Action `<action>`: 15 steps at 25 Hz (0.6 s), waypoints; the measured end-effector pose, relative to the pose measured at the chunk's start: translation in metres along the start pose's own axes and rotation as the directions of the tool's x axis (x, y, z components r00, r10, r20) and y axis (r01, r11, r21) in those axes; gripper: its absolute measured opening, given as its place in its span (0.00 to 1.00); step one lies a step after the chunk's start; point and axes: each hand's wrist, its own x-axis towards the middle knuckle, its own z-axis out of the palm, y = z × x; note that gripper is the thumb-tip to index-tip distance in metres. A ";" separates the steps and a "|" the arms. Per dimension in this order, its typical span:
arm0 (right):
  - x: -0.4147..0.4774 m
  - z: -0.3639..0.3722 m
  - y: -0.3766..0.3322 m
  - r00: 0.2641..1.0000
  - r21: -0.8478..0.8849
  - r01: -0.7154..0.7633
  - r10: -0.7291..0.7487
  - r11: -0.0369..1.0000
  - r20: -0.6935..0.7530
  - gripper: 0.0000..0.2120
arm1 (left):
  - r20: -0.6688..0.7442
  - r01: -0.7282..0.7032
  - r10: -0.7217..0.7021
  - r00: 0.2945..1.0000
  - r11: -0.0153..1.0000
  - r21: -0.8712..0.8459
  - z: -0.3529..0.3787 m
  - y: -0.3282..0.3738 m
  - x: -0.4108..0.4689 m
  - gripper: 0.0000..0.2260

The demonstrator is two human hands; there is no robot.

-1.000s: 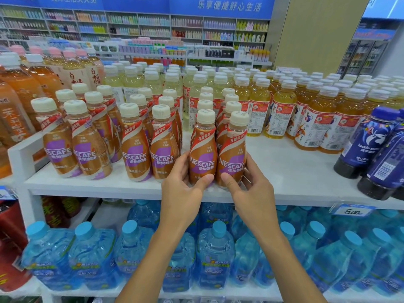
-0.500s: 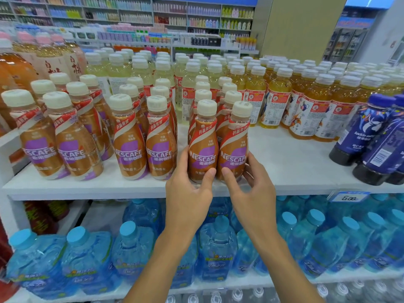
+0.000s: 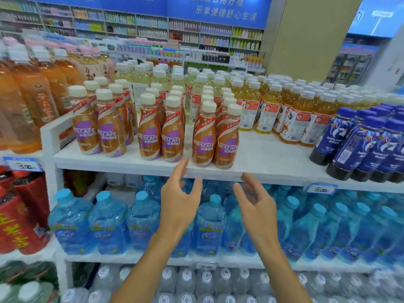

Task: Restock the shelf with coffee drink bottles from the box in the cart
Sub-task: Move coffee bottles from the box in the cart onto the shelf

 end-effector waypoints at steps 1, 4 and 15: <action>-0.014 -0.009 0.005 1.000 0.012 -0.022 0.022 1.000 0.014 0.20 | -0.009 0.041 -0.041 0.999 0.999 0.000 -0.005 -0.003 -0.017 0.24; -0.064 -0.035 0.023 0.994 0.070 -0.094 0.090 0.993 0.055 0.17 | -0.049 0.133 -0.134 0.990 0.991 -0.020 -0.022 -0.011 -0.079 0.20; -0.262 -0.027 0.086 0.825 0.042 -0.398 0.337 0.917 0.455 0.10 | -0.284 0.510 -0.495 0.821 0.860 -0.023 -0.113 -0.049 -0.339 0.14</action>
